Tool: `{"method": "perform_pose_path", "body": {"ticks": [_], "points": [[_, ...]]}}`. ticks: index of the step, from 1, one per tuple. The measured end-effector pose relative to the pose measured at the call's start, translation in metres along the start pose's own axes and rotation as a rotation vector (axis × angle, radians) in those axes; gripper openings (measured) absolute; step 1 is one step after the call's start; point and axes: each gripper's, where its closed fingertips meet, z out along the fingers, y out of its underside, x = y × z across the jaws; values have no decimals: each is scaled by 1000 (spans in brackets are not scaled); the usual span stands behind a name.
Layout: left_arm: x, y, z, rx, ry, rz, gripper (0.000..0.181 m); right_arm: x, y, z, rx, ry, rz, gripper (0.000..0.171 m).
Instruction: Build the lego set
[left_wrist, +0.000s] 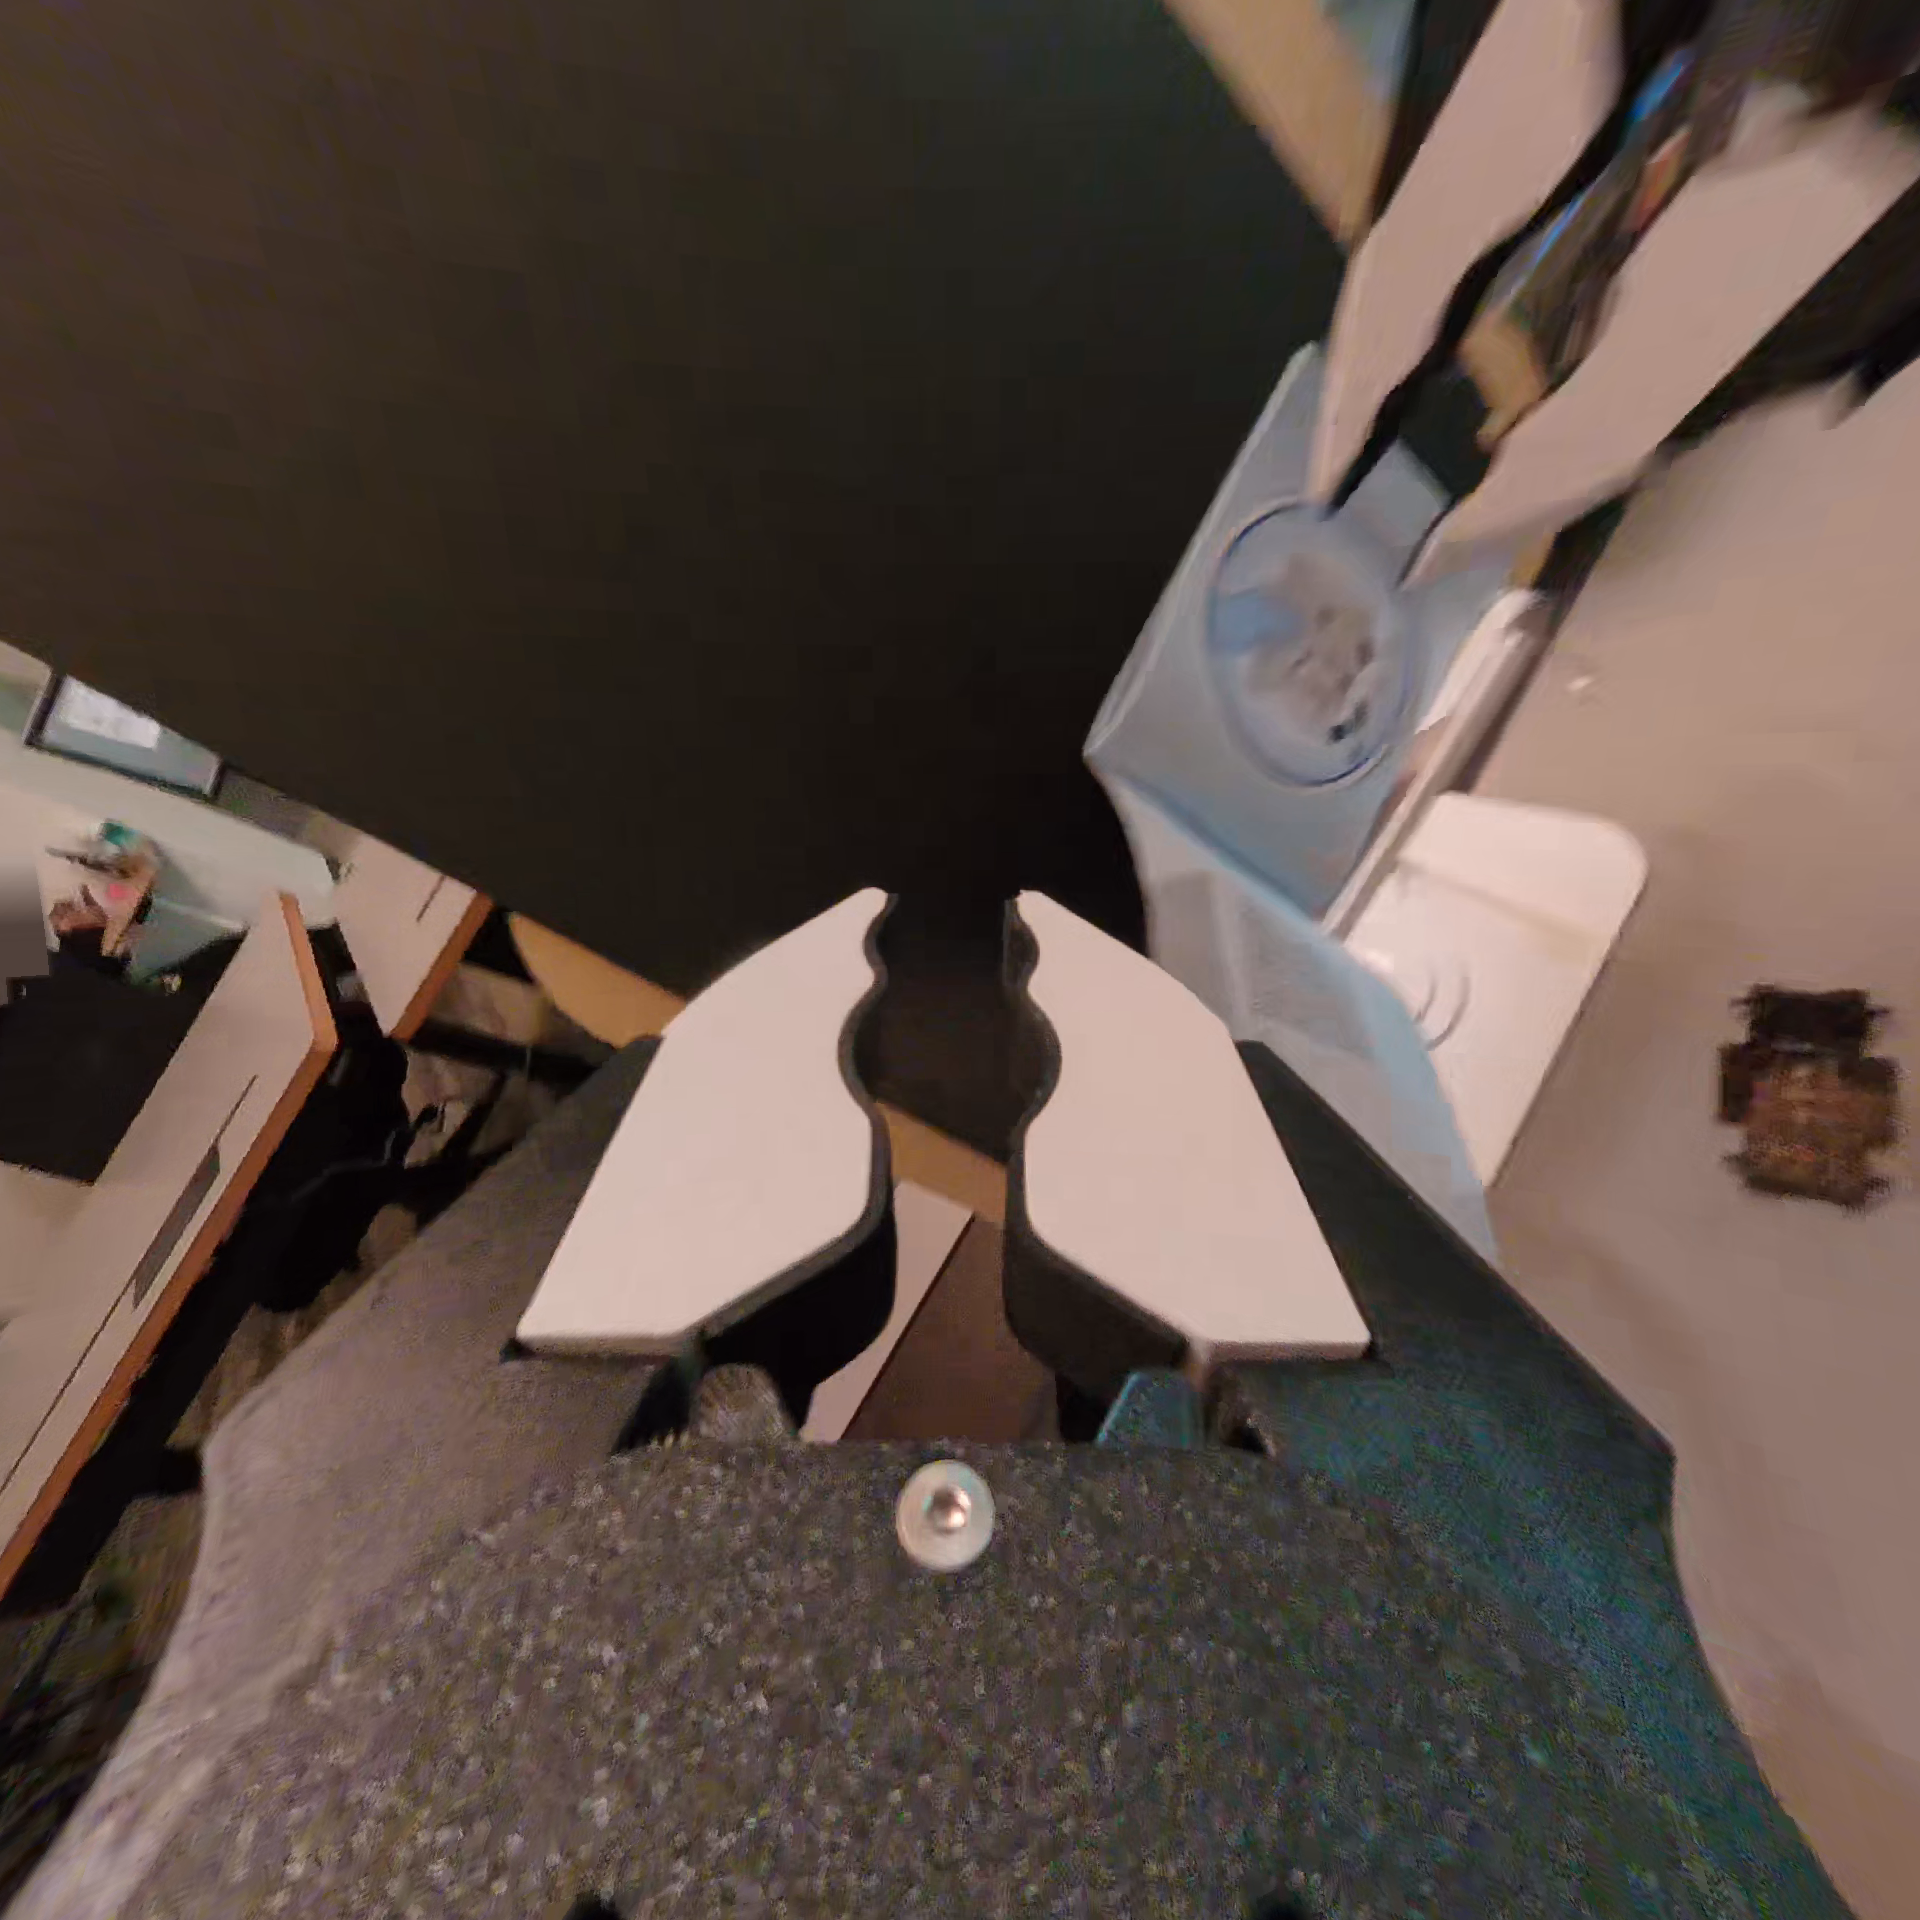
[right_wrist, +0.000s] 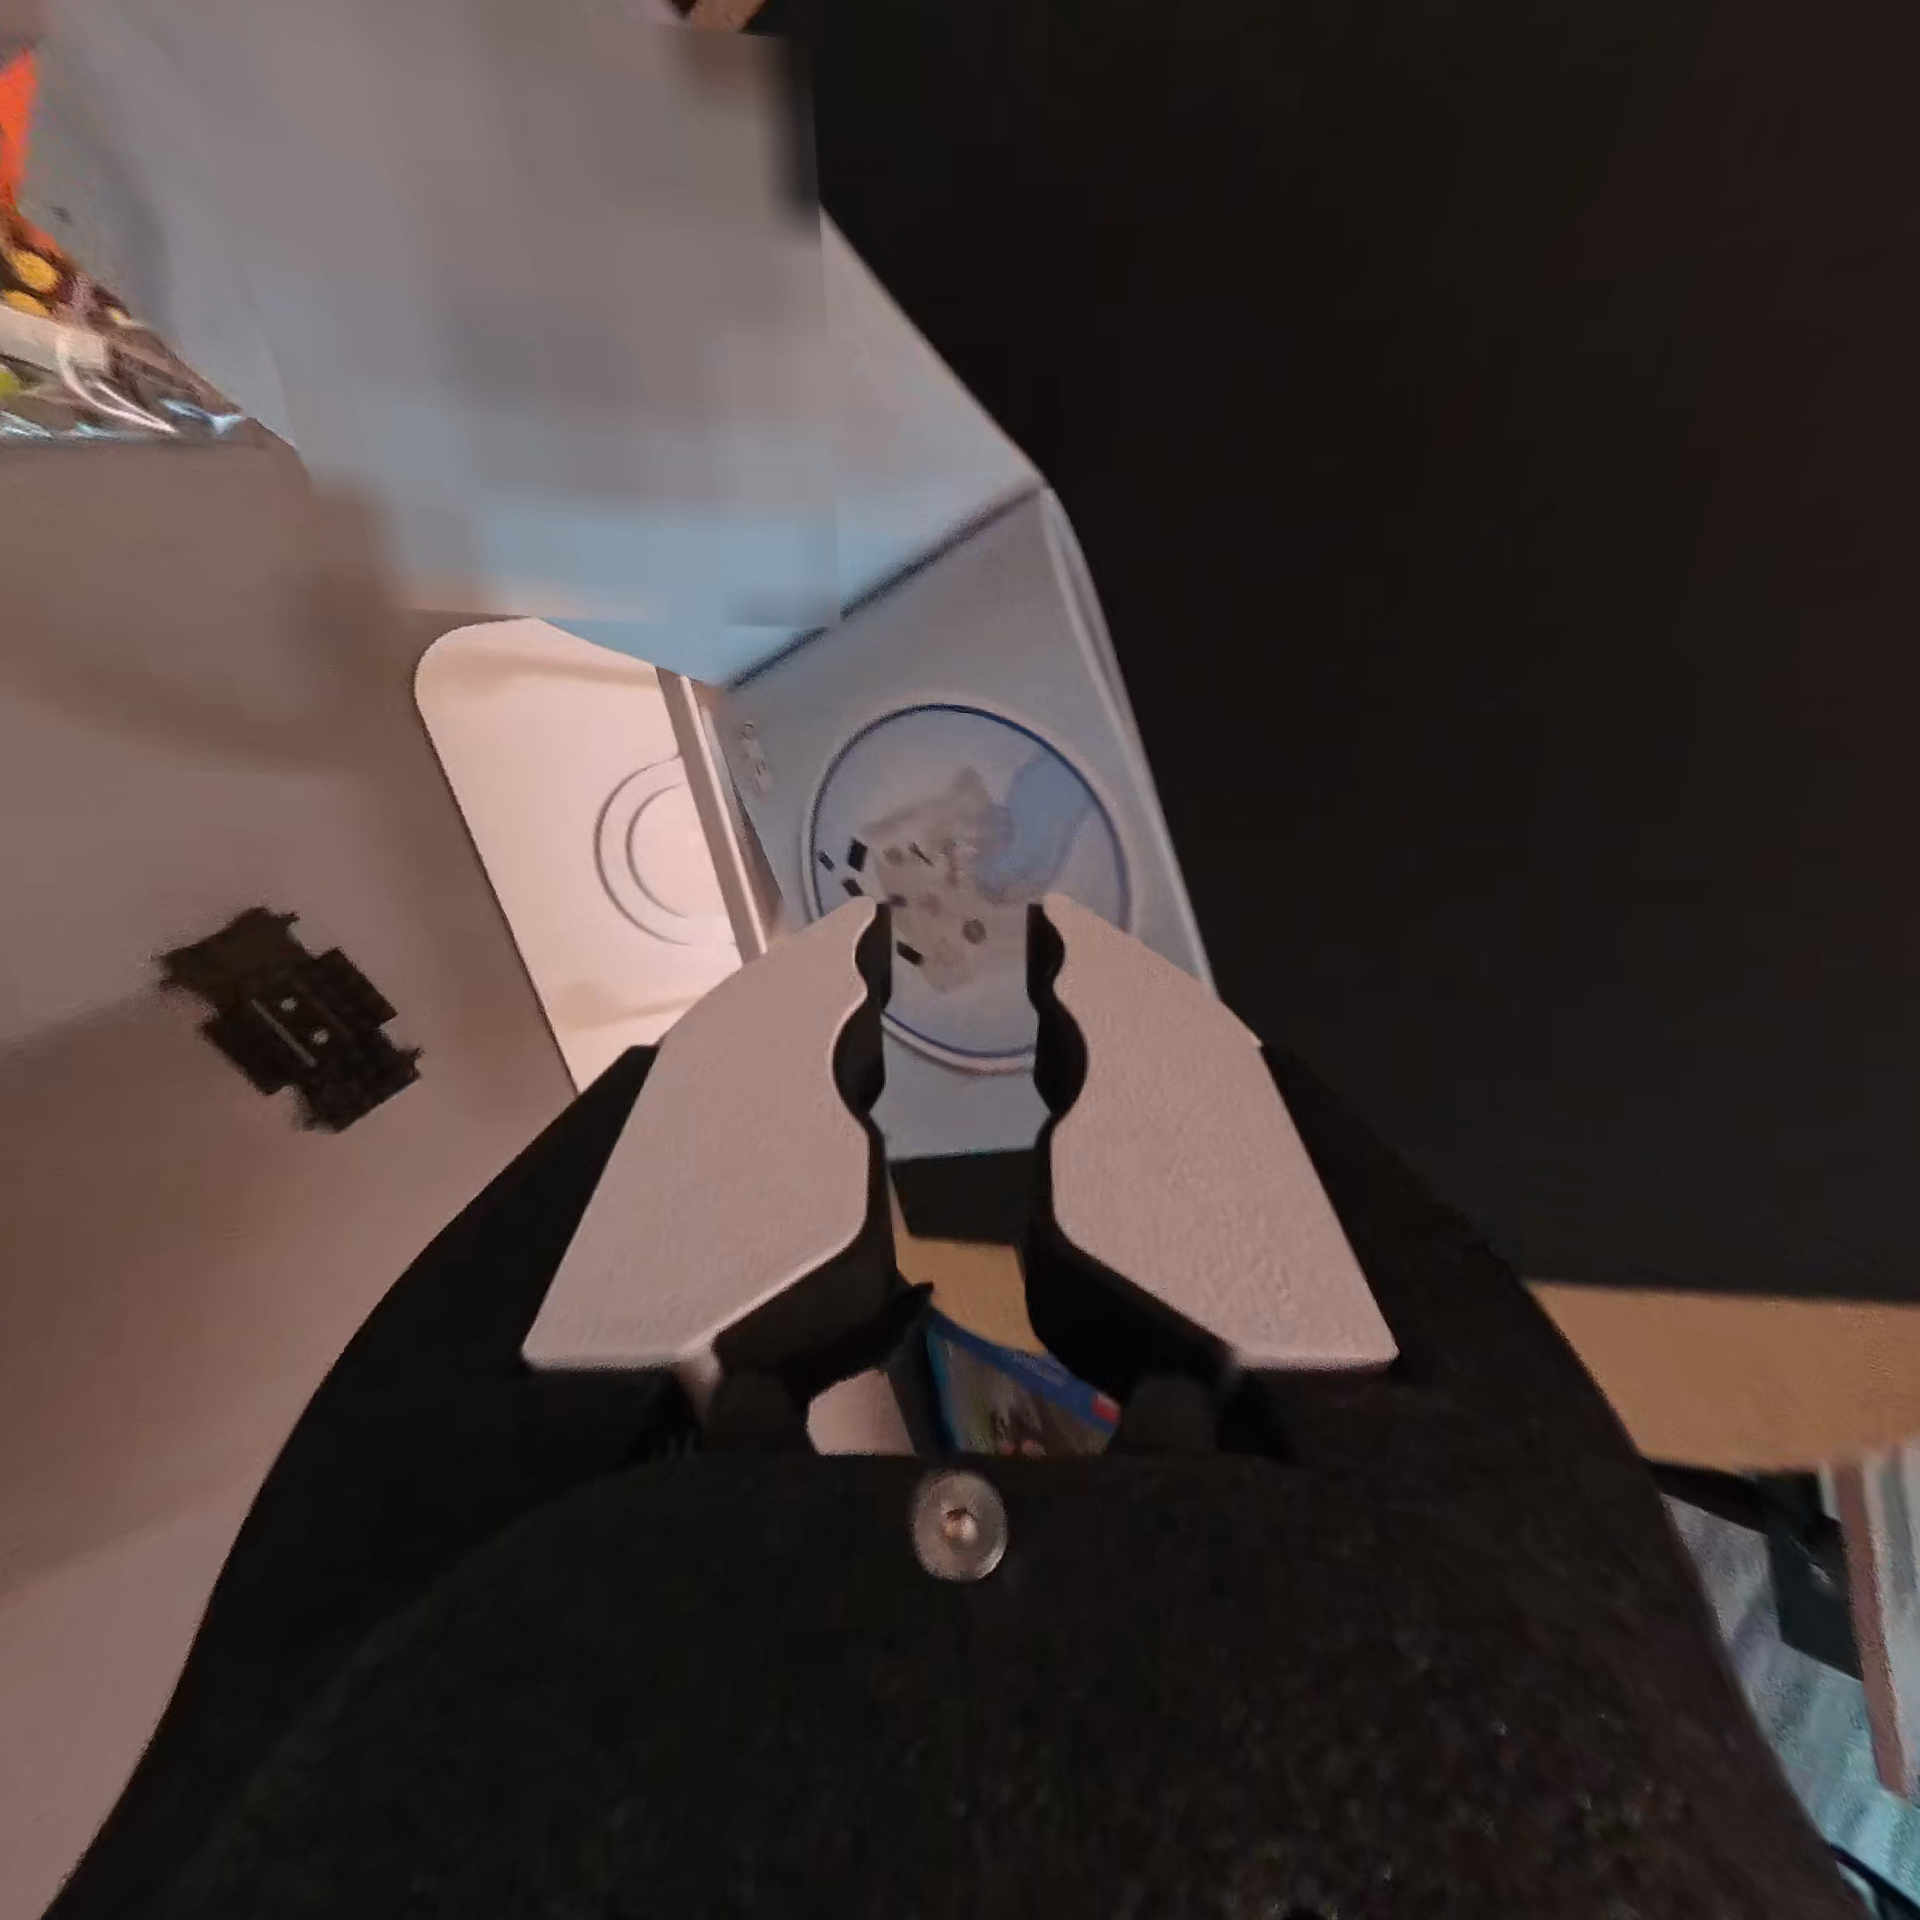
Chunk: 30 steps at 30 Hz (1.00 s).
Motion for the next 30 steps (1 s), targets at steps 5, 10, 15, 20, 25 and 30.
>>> {"method": "perform_pose_path", "body": {"ticks": [5, 10, 15, 20, 25, 30], "points": [[71, -25, -33, 165, 18, -80, 17, -47, -24, 44, 117, -44, -26, 34], [84, -10, -36, 161, -15, -163, 6, -57, -57, 81, 162, 29, -33, 27], [88, 37, 6, -1, 37, -242, 11, -40, -59, 93, 157, 57, 99, 17], [67, 79, 61, -142, -37, -189, 12, -36, -54, 79, 181, 33, 211, 24], [54, 95, 88, -224, -94, -97, 7, -36, -39, 56, 196, 5, 245, 27], [53, 94, 86, -248, -115, -90, 9, -21, 10, 54, 41, 186, 150, 25]]}}
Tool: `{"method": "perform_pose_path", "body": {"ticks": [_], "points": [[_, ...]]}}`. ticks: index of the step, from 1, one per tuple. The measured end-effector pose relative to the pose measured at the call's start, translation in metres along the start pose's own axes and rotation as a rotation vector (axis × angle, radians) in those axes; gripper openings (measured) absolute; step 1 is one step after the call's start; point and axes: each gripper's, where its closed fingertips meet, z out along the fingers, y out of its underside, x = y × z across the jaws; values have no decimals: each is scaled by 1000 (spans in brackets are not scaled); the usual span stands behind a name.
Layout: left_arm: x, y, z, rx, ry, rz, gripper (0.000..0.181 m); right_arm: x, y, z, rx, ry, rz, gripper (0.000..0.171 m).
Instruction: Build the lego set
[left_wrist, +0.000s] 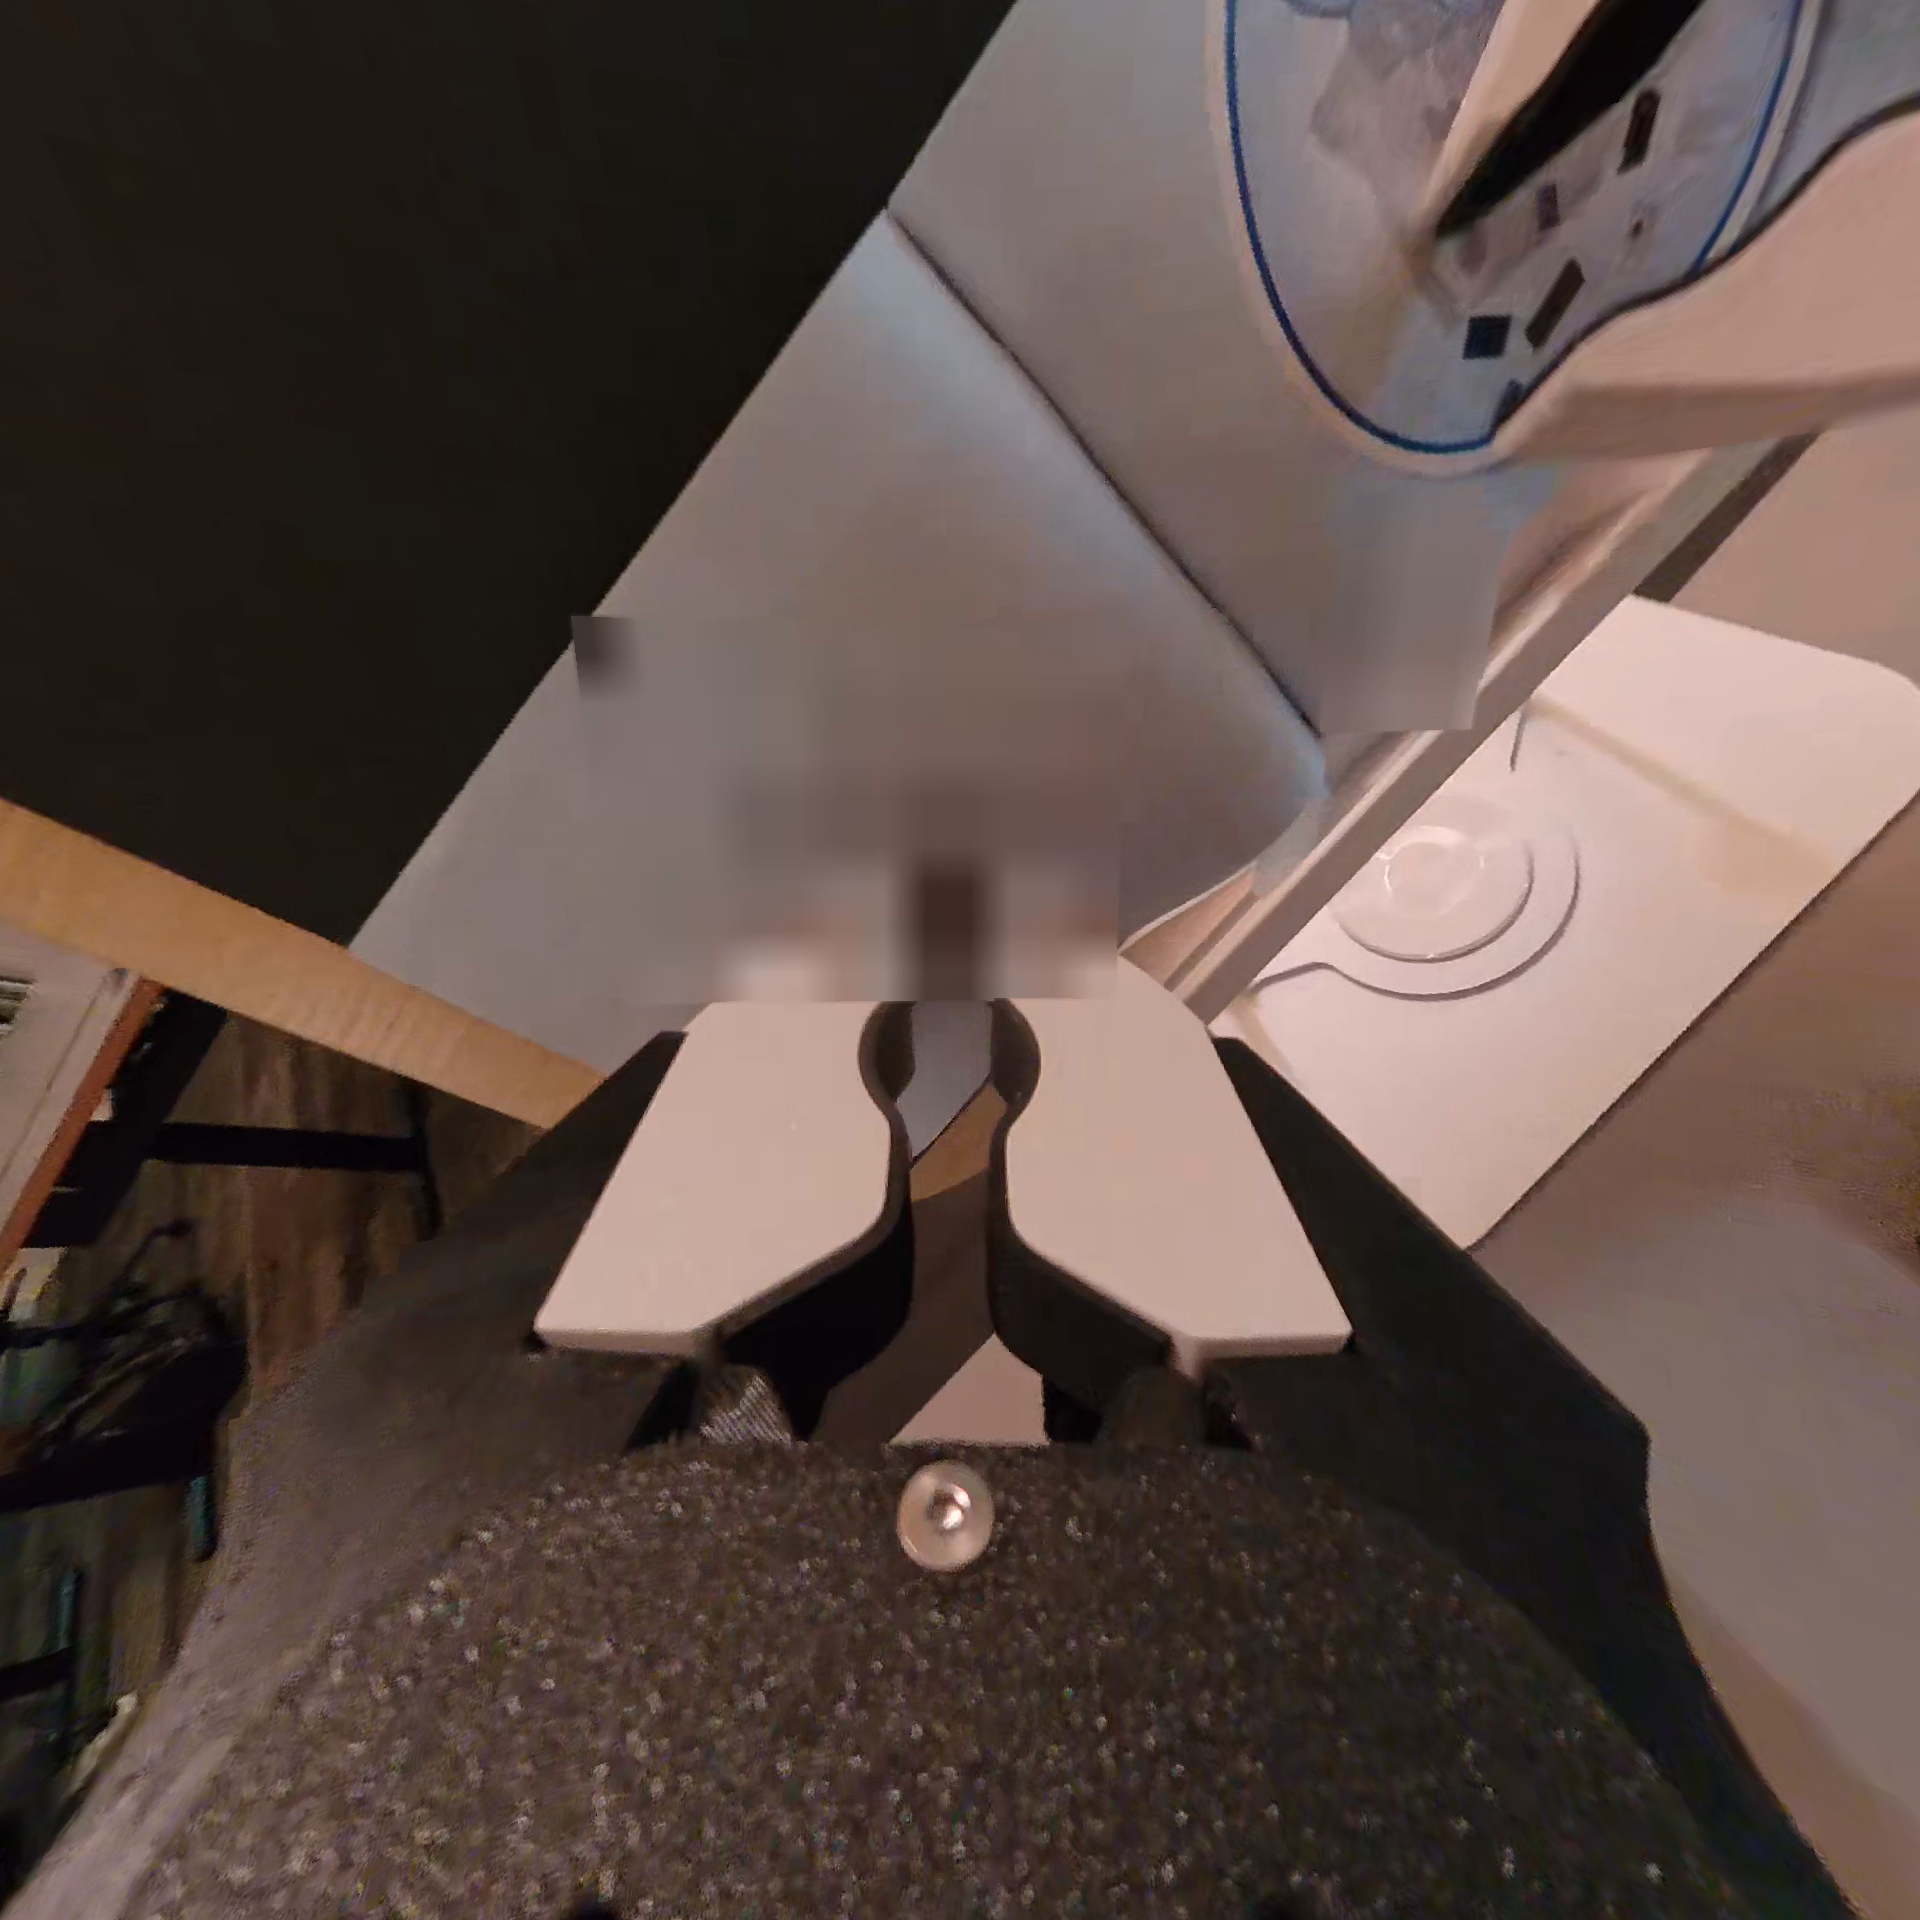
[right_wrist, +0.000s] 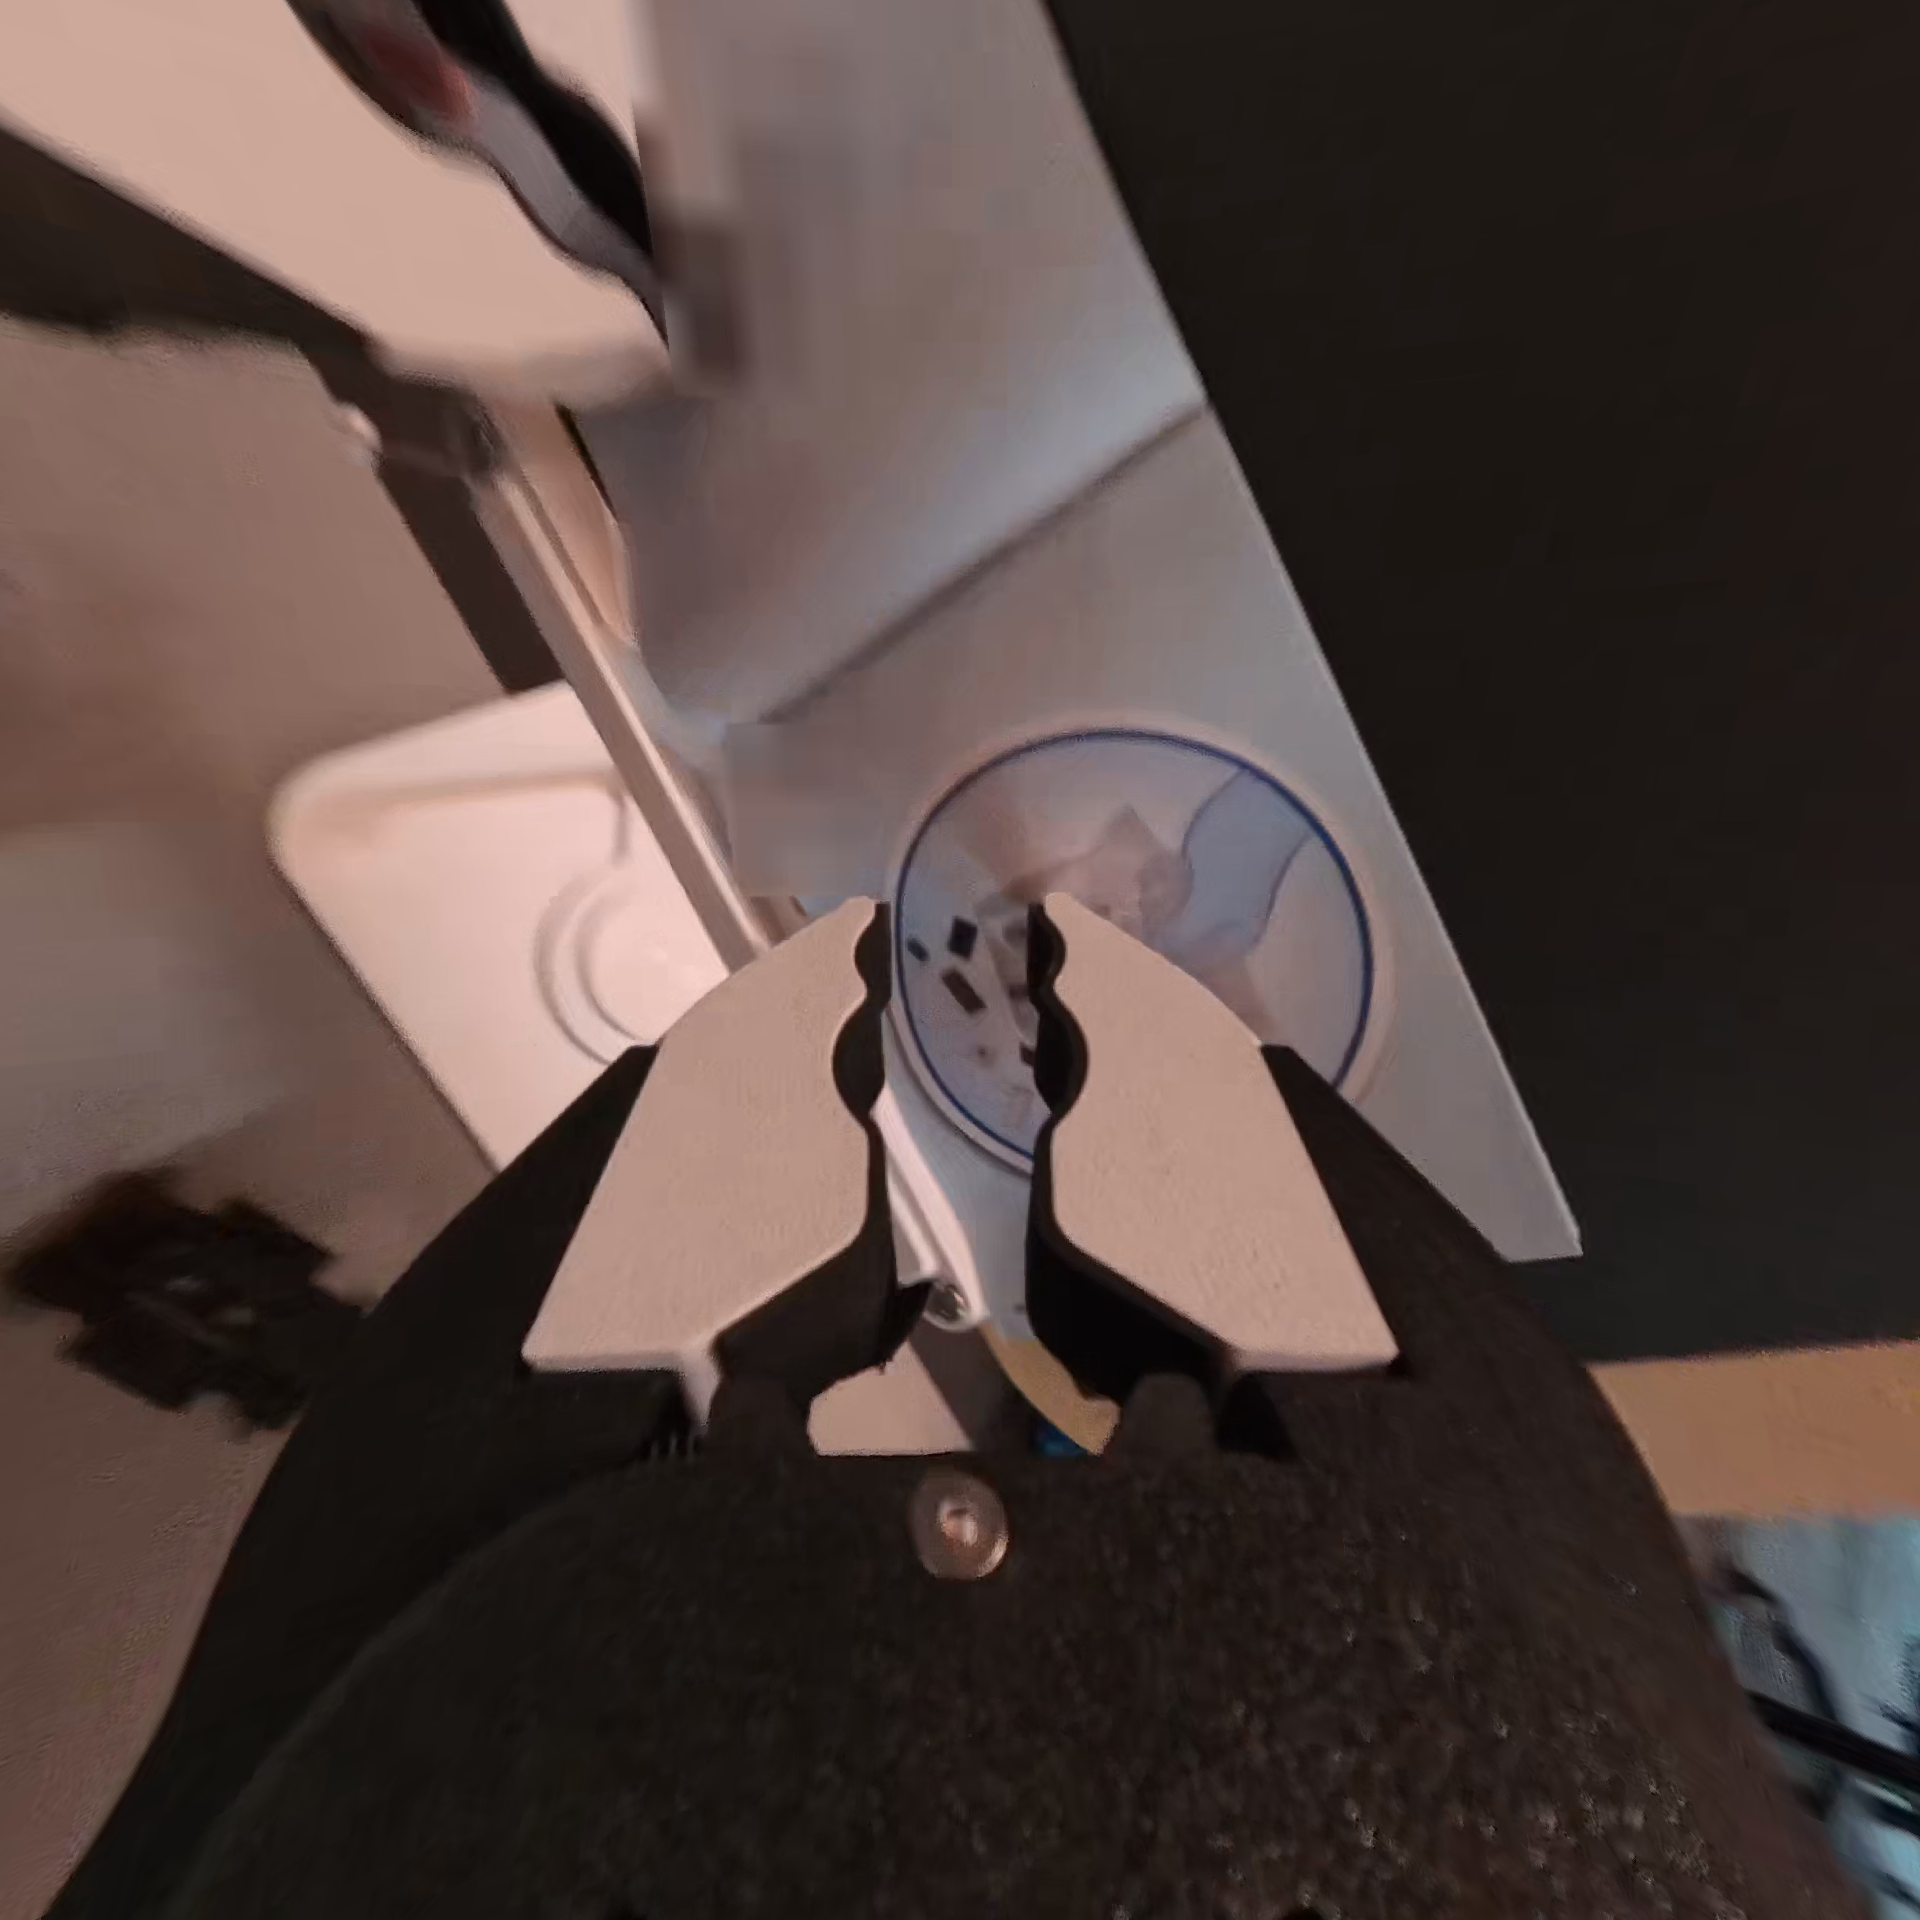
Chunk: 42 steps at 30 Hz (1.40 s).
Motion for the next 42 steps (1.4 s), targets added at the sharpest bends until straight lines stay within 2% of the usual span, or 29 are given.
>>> {"method": "perform_pose_path", "body": {"ticks": [4, 13, 19, 20, 23, 30, 36, 42], "points": [[4, 0, 0, -8, -46, 57, 15, 12, 19, 0, -14, 114, -63, 13], [10, -1, 5, -15, -88, 88, 15, 18, 37, -8, 8, 126, 17, 13], [15, 1, 4, -12, -84, 82, 18, 29, 47, -12, -84, 188, 24, 4], [14, 2, 4, -14, -94, 88, 18, 31, 50, -13, -92, 187, 41, 4], [14, 4, 6, -17, -88, 84, 17, 22, 45, -12, -46, 119, 87, 18], [13, 5, 2, -12, -84, 60, 18, 20, 40, -18, -11, 150, 68, 20], [10, -1, -19, 41, -79, 2, 20, 17, 25, -41, 108, 119, 164, 21], [12, -11, -46, 152, -67, -120, 19, 20, 33, -64, 216, 153, 316, 21]]}}
